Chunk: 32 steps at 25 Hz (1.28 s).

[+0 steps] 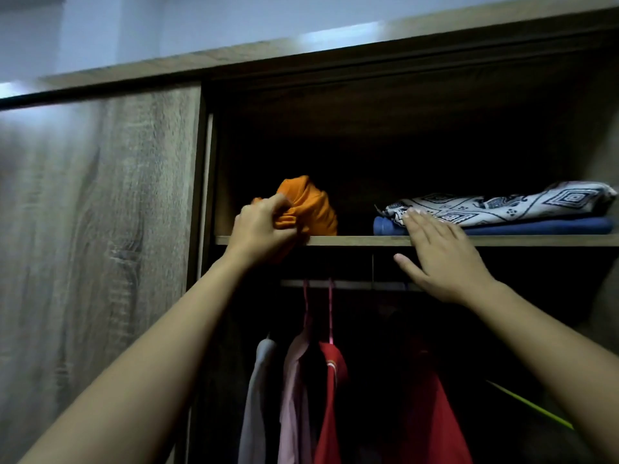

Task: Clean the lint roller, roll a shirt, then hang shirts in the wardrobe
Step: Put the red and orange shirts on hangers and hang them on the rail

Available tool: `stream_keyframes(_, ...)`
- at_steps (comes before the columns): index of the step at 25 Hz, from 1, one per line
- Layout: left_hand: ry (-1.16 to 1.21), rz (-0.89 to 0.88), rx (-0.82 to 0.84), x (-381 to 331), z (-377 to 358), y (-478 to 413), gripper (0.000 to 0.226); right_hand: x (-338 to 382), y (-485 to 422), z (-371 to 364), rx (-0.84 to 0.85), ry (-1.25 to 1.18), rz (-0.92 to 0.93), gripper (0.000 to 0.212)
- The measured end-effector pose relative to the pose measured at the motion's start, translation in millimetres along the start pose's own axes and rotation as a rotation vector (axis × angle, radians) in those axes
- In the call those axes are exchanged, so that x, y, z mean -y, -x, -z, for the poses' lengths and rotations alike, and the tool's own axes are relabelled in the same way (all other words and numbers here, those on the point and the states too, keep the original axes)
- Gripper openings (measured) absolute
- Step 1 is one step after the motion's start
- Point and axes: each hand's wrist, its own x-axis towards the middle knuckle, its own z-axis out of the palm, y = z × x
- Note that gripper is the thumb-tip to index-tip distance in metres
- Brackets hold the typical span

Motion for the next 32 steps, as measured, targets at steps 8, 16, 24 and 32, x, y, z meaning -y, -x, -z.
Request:
stream_keyframes(8, 0.374, -0.271, 0.047, -73.2, 72.9, 113.6, 0.030, 100.4, 85.4, 71.8, -0.264, -0.579, 0.186, 0.109)
stream_keyframes(16, 0.983, 0.455, 0.546, -61.7, 71.4, 219.1, 0.034, 134.5, 172.1, 69.9, 0.094, -0.662, 0.172, 0.055)
stream_keyframes(24, 0.896, 0.449, 0.829, -68.8, 86.7, 278.2, 0.034, 151.0, 249.6, 71.1, -0.007, -0.434, 0.325, 0.035)
stream_keyframes(32, 0.709, 0.406, 0.668, -75.3, 90.1, 296.0, 0.020, 167.8, 257.6, 80.0, -0.124, -0.260, 0.419, 0.032)
